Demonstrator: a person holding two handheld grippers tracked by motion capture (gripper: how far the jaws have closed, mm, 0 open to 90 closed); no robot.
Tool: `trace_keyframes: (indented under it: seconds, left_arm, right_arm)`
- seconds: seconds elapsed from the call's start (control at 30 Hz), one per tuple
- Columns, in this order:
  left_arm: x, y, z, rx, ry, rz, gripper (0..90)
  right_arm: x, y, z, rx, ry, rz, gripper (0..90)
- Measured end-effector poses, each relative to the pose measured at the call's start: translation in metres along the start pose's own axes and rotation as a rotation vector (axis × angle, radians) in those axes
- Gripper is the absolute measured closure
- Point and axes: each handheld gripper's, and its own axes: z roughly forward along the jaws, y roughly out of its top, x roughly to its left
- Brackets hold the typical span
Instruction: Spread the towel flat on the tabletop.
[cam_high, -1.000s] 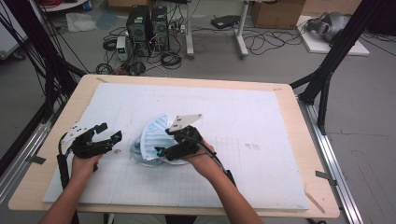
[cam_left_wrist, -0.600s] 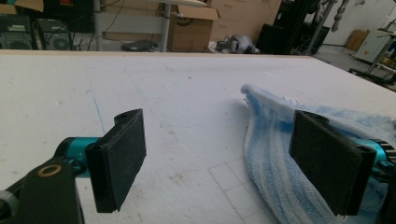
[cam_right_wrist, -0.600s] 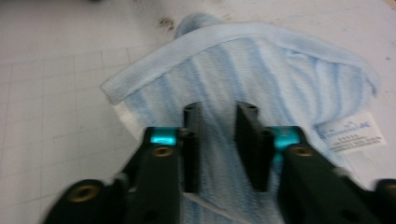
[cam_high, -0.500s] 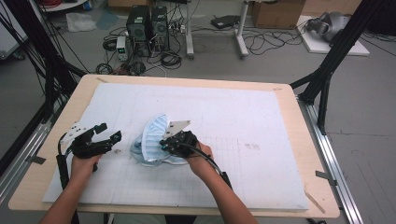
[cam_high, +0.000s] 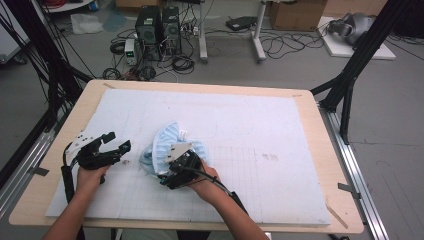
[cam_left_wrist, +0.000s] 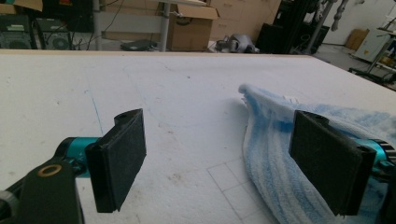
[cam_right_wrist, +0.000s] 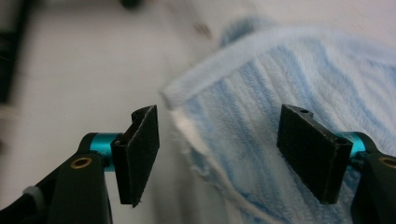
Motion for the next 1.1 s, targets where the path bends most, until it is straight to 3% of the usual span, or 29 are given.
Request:
trace_keyframes:
  seconds: [0.03, 0.1, 0.23, 0.27, 0.33, 0.4, 0.43, 0.47, 0.5, 0.53, 0.57, 0.6, 0.67, 0.73, 0.8, 0.87, 0.9, 0.97, 1.07, 1.1]
  left_arm:
    - [0.000, 0.000, 0.000, 0.001, 0.001, 0.000, 19.2]
    - [0.001, 0.000, -0.001, 0.001, 0.002, -0.001, 19.2]
    - [0.002, 0.000, -0.001, 0.001, 0.003, 0.000, 19.2]
    - [0.001, 0.000, -0.001, 0.001, 0.006, -0.005, 19.2]
    - [0.001, 0.000, -0.001, 0.000, 0.005, -0.003, 19.2]
    - [0.001, 0.000, -0.001, 0.001, 0.004, 0.000, 19.2]
    - [0.001, 0.000, -0.001, 0.000, 0.004, -0.003, 19.2]
    - [0.001, -0.001, 0.000, 0.002, 0.003, -0.003, 19.2]
    - [0.000, -0.001, 0.000, 0.002, 0.004, -0.002, 19.2]
    - [0.000, -0.001, 0.001, 0.004, 0.003, -0.001, 19.3]
    - [0.000, 0.000, 0.001, 0.005, 0.001, 0.000, 19.3]
    - [0.000, 0.000, 0.001, 0.005, 0.000, 0.000, 19.3]
    - [0.000, 0.000, 0.001, 0.002, 0.004, -0.003, 19.3]
    - [0.000, 0.000, 0.000, 0.002, 0.002, -0.003, 19.3]
    - [0.001, 0.000, 0.000, 0.003, 0.003, -0.005, 19.3]
    - [0.001, -0.001, 0.000, 0.003, 0.002, -0.006, 19.3]
    - [0.001, -0.001, 0.000, 0.002, 0.003, -0.005, 19.3]
    - [0.001, -0.001, -0.001, 0.002, 0.005, -0.006, 19.3]
    - [0.002, -0.001, -0.002, 0.002, 0.006, -0.009, 19.3]
    - [0.002, -0.001, -0.002, 0.002, 0.007, -0.009, 19.3]
  right_arm:
    - [0.002, 0.000, 0.004, 0.034, -0.059, -0.019, 37.5]
    - [0.004, 0.002, 0.004, 0.048, -0.117, -0.058, 63.2]
    - [-0.006, 0.004, -0.009, 0.001, -0.105, -0.011, 88.0]
    - [-0.010, 0.003, -0.013, -0.007, -0.109, -0.002, 89.2]
    - [-0.019, 0.001, -0.023, -0.049, -0.085, 0.063, 89.2]
    - [-0.028, -0.002, -0.034, -0.079, -0.097, 0.097, 88.8]
    - [-0.033, -0.003, -0.036, -0.091, -0.011, 0.118, 64.8]
    - [-0.033, -0.003, -0.036, -0.091, -0.011, 0.118, 64.8]
    - [-0.031, -0.004, -0.035, -0.098, 0.020, 0.120, 58.0]
    - [-0.026, -0.004, -0.032, -0.093, 0.040, 0.107, 58.8]
    - [-0.021, -0.004, -0.029, -0.083, 0.025, 0.070, 57.4]
    - [-0.017, -0.004, -0.026, -0.076, 0.025, 0.047, 51.2]
    - [-0.012, -0.004, -0.018, -0.073, 0.059, 0.055, 38.4]
    - [-0.005, -0.003, -0.009, -0.053, 0.057, 0.022, 33.5]
    - [0.002, -0.001, -0.001, -0.019, 0.011, -0.023, 37.8]
    - [0.008, 0.000, 0.005, 0.042, -0.102, -0.077, 56.1]
    - [0.008, 0.000, 0.006, 0.043, -0.124, -0.084, 67.8]
    - [0.007, 0.000, 0.004, 0.042, -0.127, -0.075, 85.8]
    - [-0.001, 0.000, -0.003, -0.003, -0.097, -0.021, 87.6]
    - [-0.009, -0.001, -0.011, -0.047, -0.062, 0.046, 87.6]
